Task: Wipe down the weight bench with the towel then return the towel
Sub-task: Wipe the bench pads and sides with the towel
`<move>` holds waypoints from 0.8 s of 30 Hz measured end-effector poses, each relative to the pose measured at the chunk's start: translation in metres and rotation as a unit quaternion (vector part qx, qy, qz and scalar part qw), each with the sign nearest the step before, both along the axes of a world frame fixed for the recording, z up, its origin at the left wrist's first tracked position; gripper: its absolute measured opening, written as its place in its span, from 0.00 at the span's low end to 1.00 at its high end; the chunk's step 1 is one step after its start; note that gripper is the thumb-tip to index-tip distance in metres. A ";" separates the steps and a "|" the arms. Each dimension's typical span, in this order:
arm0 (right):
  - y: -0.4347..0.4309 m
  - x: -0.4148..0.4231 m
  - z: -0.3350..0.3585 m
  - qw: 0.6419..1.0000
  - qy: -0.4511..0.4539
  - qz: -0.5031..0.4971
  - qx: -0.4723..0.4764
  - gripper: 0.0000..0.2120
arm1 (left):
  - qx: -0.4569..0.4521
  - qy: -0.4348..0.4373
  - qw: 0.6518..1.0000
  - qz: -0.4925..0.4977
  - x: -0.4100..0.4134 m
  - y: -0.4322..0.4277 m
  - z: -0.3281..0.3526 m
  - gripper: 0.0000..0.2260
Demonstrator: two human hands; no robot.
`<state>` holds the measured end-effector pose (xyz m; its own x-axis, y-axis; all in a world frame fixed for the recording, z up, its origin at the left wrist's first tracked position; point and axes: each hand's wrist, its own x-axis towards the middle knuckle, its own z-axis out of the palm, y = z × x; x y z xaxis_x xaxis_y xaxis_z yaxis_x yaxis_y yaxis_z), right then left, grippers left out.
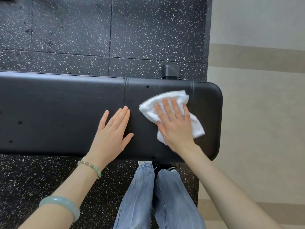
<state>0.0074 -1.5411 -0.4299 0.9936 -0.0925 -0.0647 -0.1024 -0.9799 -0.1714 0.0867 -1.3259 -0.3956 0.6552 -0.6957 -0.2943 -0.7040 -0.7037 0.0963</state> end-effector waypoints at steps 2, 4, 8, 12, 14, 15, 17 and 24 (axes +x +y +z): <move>0.005 0.048 -0.004 1.000 -0.013 0.016 0.007 0.23 | 0.006 0.003 1.000 -0.004 0.000 0.001 -0.001 0.28; 0.015 0.088 -0.006 1.000 -0.014 0.018 0.016 0.23 | 0.012 0.008 1.000 -0.007 -0.001 0.002 -0.002 0.29; 0.016 0.096 -0.006 0.999 -0.011 0.028 0.029 0.23 | 0.001 -0.002 1.000 -0.005 -0.002 0.000 -0.001 0.28; -0.011 0.043 -0.008 0.999 -0.033 0.035 0.017 0.23 | -0.013 -0.006 1.000 0.004 -0.003 -0.007 0.002 0.28; -0.022 0.010 -0.006 0.999 -0.030 0.017 0.003 0.23 | -0.013 0.001 1.000 0.006 -0.005 -0.011 0.003 0.28; -0.025 -0.006 -0.004 1.000 -0.022 0.010 -0.002 0.23 | -0.011 0.005 1.000 0.007 -0.006 -0.013 0.003 0.28; -0.030 -0.035 0.001 1.000 -0.003 0.001 -0.002 0.22 | -0.008 0.012 1.000 0.012 -0.009 -0.017 0.003 0.28; -0.063 -0.002 -0.002 1.000 0.011 -0.022 0.007 0.23 | -0.013 0.018 1.000 0.013 -0.014 -0.022 0.002 0.26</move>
<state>0.0053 -1.6041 -0.4315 0.9870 -0.1343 -0.0883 -0.1485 -0.9719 -0.1825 0.0724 -1.3478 -0.3938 0.6621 -0.6866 -0.3001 -0.6817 -0.7183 0.1394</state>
